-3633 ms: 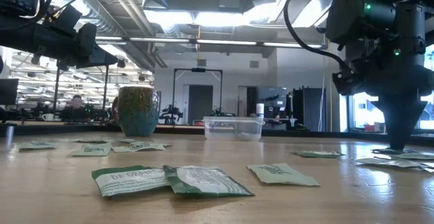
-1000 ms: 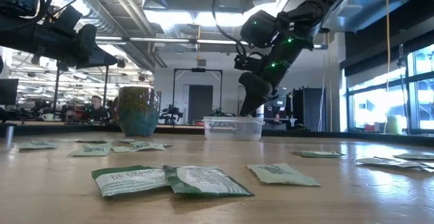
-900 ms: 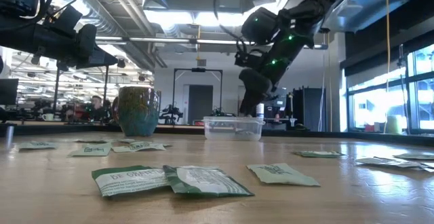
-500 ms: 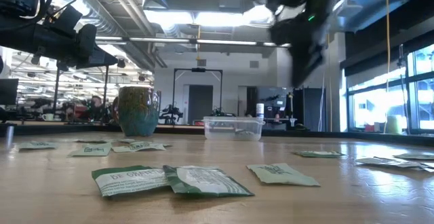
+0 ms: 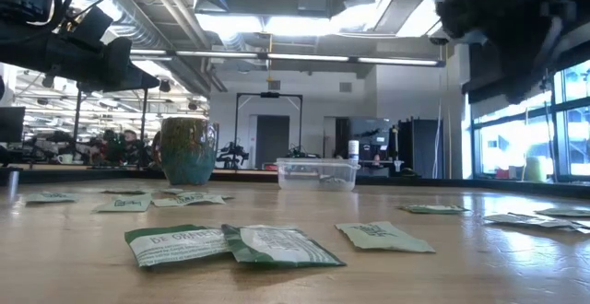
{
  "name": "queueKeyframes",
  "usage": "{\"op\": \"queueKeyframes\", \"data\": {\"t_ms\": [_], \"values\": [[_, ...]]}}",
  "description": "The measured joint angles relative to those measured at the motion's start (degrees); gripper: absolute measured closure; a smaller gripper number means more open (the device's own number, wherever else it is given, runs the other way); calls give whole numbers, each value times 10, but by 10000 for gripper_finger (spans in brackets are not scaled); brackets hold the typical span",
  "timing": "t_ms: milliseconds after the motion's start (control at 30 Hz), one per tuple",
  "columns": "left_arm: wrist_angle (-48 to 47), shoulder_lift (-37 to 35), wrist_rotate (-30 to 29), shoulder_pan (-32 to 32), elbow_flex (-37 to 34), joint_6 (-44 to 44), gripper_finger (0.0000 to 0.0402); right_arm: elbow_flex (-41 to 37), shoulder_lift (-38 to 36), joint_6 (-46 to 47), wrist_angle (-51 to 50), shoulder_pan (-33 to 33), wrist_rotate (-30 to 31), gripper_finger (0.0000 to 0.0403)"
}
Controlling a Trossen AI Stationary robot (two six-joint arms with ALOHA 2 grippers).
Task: Pick and place Stevia / Truvia into bins
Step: Put the stevia packet into the transparent container
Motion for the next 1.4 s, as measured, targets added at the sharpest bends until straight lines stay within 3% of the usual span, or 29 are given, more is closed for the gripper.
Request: {"op": "queueKeyframes", "data": {"t_ms": [233, 500, 733, 1200, 1400], "values": [[0, 0, 0, 0, 0, 0, 343, -66, 19, 78, 77, 46, -10, 320], [0, 0, 0, 0, 0, 0, 343, -132, 28, 69, 178, 53, -22, 347], [0, 0, 0, 0, 0, 0, 343, -169, 28, 69, 207, 53, -24, 349], [0, 0, 0, 0, 0, 0, 343, -177, 28, 69, 227, 54, -34, 348], [0, 0, 0, 0, 0, 0, 343, -177, 28, 68, 230, 54, -36, 322]]}}
